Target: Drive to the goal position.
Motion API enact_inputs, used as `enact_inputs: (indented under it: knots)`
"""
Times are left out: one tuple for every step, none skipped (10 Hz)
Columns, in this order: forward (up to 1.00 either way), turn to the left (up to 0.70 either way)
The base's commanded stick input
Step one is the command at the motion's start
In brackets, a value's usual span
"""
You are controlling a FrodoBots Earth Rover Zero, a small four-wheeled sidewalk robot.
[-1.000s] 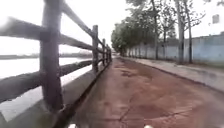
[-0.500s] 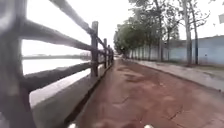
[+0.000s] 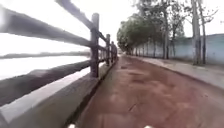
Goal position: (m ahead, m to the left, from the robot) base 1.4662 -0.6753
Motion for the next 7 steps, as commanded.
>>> enact_inputs:
  knots:
    - [0.85,-0.31]
    - [0.85,-0.31]
    - [0.85,-0.31]
    - [0.85,-0.31]
    - [0.85,-0.31]
    - [0.85,-0.31]
    - [0.85,-0.31]
